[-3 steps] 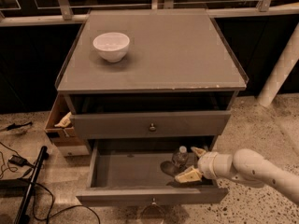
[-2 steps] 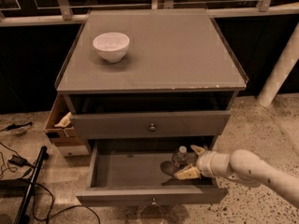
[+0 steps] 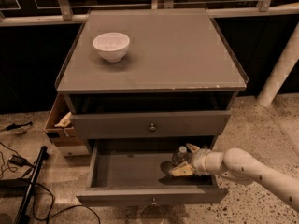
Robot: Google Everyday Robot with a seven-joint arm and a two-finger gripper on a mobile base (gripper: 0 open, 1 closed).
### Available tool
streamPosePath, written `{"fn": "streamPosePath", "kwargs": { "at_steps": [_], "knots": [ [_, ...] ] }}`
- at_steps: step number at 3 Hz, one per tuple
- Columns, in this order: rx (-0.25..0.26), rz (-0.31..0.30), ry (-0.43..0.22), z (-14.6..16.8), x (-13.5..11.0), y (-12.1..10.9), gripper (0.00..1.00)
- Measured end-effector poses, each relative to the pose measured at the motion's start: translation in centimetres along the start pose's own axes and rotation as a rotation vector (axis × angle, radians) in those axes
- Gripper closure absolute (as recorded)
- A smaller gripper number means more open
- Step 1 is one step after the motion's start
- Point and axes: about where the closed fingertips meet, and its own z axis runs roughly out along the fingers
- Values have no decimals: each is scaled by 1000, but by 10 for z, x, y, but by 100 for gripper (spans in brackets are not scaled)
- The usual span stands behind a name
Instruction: Pick water bottle from middle drawer and place on counter
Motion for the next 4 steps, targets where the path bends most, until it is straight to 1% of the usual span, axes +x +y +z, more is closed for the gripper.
{"fn": "streamPosePath", "kwargs": {
  "at_steps": [1,2,4],
  "knots": [
    [-40,3,-15,10,-8,12,16],
    [-43,3,-17,11,-9,13,32],
    [-43,3,-17,11,-9,13,78]
  ]
}}
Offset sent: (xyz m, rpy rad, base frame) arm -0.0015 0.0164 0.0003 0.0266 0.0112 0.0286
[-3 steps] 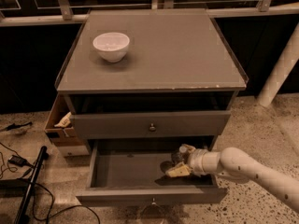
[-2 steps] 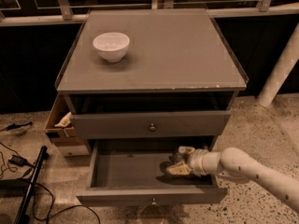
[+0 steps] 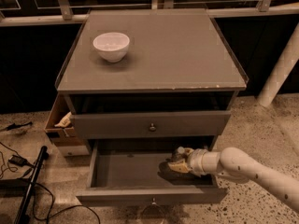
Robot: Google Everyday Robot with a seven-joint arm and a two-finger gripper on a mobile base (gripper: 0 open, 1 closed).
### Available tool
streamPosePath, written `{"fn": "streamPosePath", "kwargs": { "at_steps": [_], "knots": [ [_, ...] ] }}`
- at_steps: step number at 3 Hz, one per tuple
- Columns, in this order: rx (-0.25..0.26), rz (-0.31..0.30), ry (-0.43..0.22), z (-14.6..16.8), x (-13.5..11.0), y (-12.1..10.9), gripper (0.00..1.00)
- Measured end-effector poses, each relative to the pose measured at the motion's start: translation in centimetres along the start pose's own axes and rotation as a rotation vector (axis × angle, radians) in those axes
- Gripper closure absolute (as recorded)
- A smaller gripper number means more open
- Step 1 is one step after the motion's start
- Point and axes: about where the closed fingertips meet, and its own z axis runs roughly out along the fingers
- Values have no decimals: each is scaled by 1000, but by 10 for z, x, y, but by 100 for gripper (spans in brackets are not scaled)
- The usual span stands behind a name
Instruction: Pick water bottle from middle drawer and place on counter
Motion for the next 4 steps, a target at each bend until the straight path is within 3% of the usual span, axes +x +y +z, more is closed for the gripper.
{"fn": "streamPosePath", "kwargs": {
  "at_steps": [1,2,3,4],
  "knots": [
    [-26,-1,5,-8,-10,6,99],
    [-76,-13,10,-41,-46,22,100],
    [-137,-40,2,-96,-122,41,100],
    [-126,-131,-35,-164,-221,63,100]
  ]
}}
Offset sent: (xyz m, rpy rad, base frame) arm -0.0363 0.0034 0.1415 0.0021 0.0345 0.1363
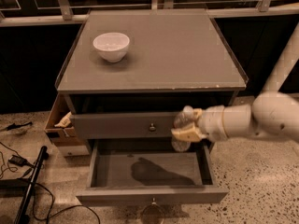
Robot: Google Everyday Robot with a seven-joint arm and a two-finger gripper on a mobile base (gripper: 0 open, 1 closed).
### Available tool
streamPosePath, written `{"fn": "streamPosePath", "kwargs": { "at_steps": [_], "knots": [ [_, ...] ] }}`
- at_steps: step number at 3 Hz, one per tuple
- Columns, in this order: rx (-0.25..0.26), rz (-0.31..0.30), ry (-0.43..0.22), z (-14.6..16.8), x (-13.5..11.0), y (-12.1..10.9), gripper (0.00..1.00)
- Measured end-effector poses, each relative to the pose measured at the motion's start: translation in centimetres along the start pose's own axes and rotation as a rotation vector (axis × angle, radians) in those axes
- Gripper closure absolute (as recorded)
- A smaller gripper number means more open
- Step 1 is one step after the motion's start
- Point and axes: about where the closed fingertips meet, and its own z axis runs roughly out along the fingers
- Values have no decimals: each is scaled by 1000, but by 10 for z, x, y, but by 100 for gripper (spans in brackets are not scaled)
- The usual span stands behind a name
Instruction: Pick water bottle from middle drawer and place on counter
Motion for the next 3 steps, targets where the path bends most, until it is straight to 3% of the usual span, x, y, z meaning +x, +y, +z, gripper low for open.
{"fn": "streamPosePath", "kwargs": {
  "at_steps": [1,2,3],
  "knots": [
    [34,-80,16,-26,-46,7,100],
    [25,-73,31,-29,-52,6,100],
    [-5,-54,25,-55,-89,5,100]
  ]
}}
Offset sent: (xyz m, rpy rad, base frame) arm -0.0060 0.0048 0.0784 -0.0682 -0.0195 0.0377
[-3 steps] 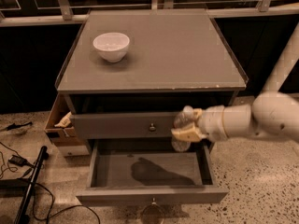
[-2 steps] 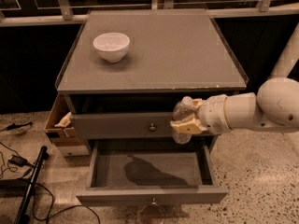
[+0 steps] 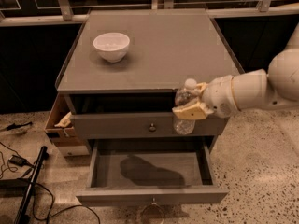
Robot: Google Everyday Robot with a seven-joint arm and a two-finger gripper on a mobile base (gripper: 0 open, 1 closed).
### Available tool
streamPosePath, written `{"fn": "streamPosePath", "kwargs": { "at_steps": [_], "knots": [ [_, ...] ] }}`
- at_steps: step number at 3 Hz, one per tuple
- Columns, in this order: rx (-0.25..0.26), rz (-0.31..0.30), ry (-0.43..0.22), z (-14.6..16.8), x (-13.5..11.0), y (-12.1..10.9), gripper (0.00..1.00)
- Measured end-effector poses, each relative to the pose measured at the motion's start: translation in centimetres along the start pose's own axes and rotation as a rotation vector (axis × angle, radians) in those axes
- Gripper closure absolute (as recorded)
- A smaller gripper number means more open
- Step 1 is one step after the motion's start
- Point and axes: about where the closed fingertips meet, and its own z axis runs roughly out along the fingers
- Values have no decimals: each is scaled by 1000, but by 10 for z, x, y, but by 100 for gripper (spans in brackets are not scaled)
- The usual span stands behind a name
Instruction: Pick water bottle from middle drawer and place on counter
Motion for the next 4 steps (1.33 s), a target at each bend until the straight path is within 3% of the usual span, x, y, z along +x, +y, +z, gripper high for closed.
{"fn": "streamPosePath", "kwargs": {
  "at_steps": [1,2,4],
  "knots": [
    [-52,58,-25,-39,-59,-8,100],
    [-65,52,-36,-61,-81,-10,100],
    [-44,58,-34,-59,-89,-16,100]
  ]
}}
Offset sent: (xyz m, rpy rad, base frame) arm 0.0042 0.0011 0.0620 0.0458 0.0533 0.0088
